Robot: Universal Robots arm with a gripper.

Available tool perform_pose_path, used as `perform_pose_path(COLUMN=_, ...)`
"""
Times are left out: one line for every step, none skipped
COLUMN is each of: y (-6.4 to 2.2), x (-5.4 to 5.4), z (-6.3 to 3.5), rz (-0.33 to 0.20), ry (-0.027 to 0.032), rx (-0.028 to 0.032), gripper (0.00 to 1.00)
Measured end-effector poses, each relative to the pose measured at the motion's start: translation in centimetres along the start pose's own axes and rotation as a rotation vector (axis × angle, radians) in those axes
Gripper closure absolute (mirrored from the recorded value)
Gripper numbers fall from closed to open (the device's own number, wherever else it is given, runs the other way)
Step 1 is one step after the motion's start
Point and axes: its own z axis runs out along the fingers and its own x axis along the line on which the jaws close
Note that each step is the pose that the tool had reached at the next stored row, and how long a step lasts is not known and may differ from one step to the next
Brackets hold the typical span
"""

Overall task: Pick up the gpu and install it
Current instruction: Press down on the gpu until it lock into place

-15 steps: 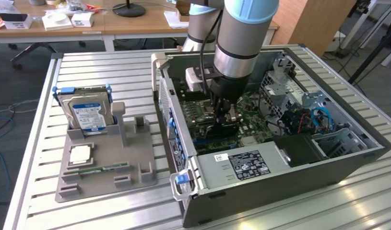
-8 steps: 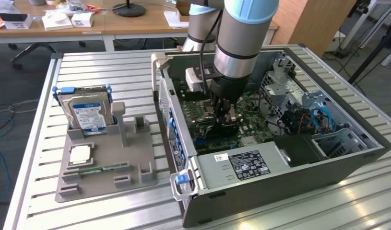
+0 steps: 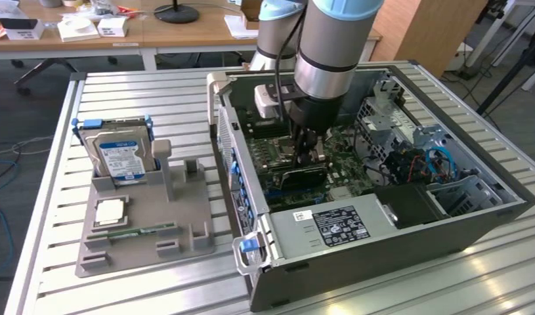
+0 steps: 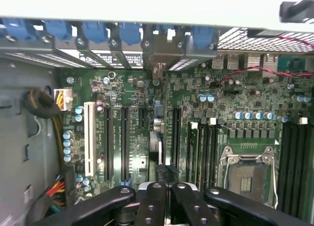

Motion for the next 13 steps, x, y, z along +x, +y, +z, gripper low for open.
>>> perform_pose_path(y=-0.01, x=0.0, z=-0.29, rz=0.0, ry=0.0001, rx=0.0, gripper=0.9)
perform_pose_path(y=-0.02, x=0.0, z=-0.61, rz=0.0, ry=0.0001, rx=-0.0001, gripper=0.9)
perform_pose_path(y=-0.04, x=-0.1, z=-0.93, rz=0.0, ry=0.0, rx=0.0, gripper=0.9)
perform_pose_path(y=-0.05, x=-0.1, z=-1.28, rz=0.0, ry=0.0001, rx=0.0, gripper=0.9)
perform_pose_path(y=-0.06, x=-0.1, z=-1.62, rz=0.0, ry=0.0002, rx=-0.0001, gripper=0.9)
perform_pose_path(y=-0.07, x=-0.1, z=-1.95, rz=0.0, ry=0.0001, rx=0.0, gripper=0.9)
perform_pose_path(y=-0.09, x=-0.1, z=-2.29, rz=0.0, ry=0.0, rx=0.0, gripper=0.9)
perform_pose_path(y=-0.1, x=-0.2, z=-2.64, rz=0.0, ry=0.0001, rx=-0.0001, gripper=0.9)
perform_pose_path(y=-0.11, x=-0.2, z=-2.99, rz=0.0, ry=0.0, rx=0.0, gripper=0.9)
perform_pose_path(y=-0.13, x=-0.2, z=-3.38, rz=0.0, ry=0.0, rx=0.0, gripper=0.9)
perform_pose_path(y=-0.14, x=-0.2, z=-3.74, rz=0.0, ry=0.0, rx=0.0, gripper=0.9)
perform_pose_path(y=-0.16, x=-0.2, z=-4.09, rz=0.0, ry=0.0002, rx=0.0, gripper=0.9)
perform_pose_path(y=-0.17, x=-0.3, z=-4.44, rz=0.0, ry=0.0002, rx=0.0, gripper=0.9)
